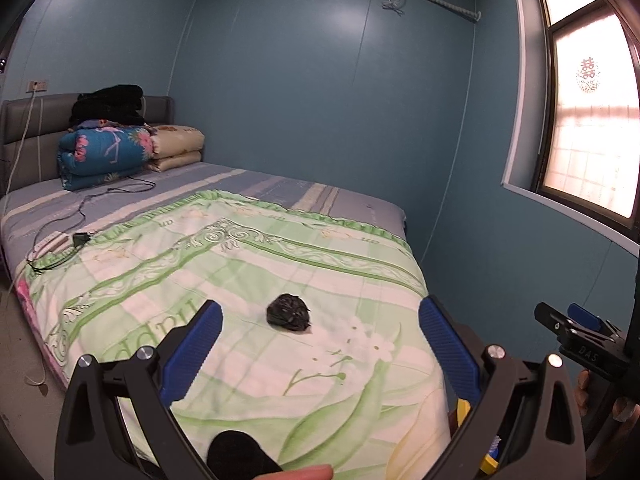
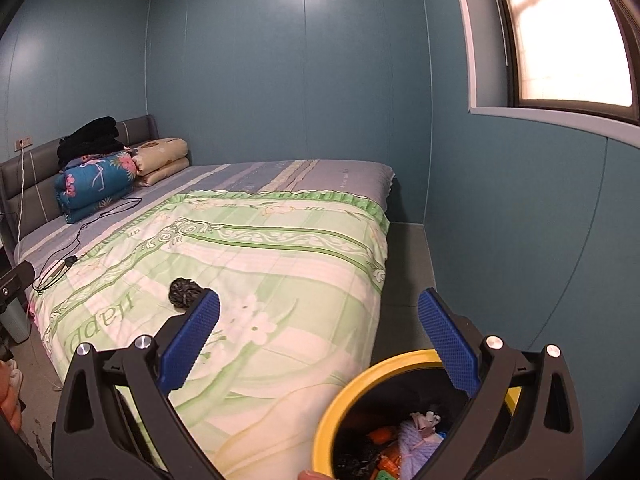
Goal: Collect trash
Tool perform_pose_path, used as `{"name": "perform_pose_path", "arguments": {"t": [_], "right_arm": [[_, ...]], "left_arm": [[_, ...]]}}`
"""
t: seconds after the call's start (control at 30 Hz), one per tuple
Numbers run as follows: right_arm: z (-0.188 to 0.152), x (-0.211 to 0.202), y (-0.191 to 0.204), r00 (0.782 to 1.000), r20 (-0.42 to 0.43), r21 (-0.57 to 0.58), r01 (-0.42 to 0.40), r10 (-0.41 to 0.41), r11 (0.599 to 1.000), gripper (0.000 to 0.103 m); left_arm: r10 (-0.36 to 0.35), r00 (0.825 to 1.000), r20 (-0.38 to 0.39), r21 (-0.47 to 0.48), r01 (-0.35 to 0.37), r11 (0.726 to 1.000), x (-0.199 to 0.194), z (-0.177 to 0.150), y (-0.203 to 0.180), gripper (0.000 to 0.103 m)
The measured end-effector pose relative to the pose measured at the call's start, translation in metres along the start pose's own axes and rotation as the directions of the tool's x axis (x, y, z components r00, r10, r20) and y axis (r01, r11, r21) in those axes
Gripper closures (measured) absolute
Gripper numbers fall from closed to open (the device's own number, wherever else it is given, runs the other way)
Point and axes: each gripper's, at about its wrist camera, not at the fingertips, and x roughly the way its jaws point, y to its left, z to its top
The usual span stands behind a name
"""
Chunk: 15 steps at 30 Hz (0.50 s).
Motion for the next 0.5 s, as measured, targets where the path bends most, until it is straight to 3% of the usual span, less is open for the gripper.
{"name": "perform_pose_path", "arguments": {"t": [0.5], "right_arm": [[-0.005,-0.040,0.048,0.995,0.101,-0.054,-0.003,0.008,0.999,0.008]], "left_arm": [[0.039,0.995,0.087,0.003,-0.039,0.999,-0.047,-0.004,0.005,0.008]]}}
